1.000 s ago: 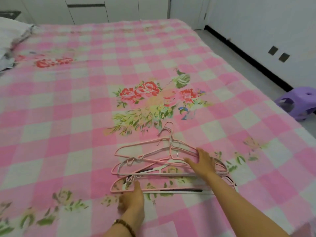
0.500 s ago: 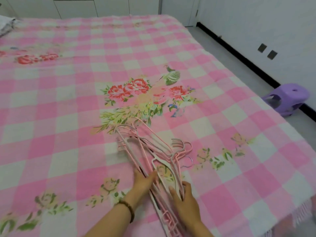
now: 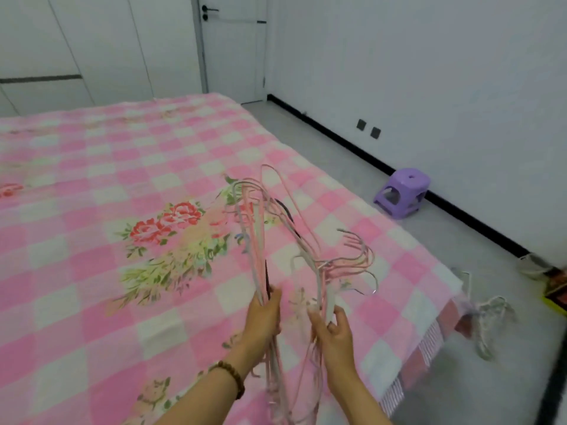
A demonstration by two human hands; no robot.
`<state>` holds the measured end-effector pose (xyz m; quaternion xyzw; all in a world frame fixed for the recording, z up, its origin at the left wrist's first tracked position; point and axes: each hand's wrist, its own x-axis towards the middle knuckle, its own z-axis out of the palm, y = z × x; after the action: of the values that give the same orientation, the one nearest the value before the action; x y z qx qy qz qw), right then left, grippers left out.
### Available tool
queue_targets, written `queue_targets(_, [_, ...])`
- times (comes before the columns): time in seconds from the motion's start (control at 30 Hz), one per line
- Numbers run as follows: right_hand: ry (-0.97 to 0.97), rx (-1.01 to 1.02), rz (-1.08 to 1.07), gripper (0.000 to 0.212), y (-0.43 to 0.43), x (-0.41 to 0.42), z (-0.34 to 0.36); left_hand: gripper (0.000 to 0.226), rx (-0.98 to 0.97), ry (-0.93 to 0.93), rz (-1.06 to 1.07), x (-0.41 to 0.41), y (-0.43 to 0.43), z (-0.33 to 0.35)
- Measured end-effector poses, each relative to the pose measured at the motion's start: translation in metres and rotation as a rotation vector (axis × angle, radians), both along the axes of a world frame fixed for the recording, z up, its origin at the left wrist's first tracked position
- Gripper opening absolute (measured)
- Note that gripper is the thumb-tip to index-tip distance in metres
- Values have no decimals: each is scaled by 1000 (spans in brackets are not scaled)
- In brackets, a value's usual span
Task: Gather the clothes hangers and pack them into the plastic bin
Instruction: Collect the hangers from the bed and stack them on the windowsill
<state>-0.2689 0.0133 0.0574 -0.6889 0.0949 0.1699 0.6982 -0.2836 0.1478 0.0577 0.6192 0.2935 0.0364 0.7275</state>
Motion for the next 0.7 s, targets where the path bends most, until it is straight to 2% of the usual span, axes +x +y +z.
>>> queue_targets(0.13, [-99,68,-92,11,-48,19,89,47,139,-117,-198,21,-43,77])
queue_targets(0.27, [-78,198,-292,7,-113,10,139,47,133,-167,-382,28,-108,138])
queue_targets(0.4, [-129,254,-612,22,-193,-9,178,34,89,-215,-645,31,-195,178])
queue_targets(0.47, [-149,270,-746,21,-239,-26,191,28,109,-232,-758,28,-246,191])
queue_targets(0.53, [-168,295,-873,20,-288,-47,198,25,103,-209,-894,20,-301,199])
queue_targets(0.6, [-193,313,-1000,19,-342,-70,201,26,84,-101,-1117,9,-353,199])
queue_targets(0.7, [-210,331,-1175,21,-424,-112,200,31,205,-6,-1406,-9,-431,191])
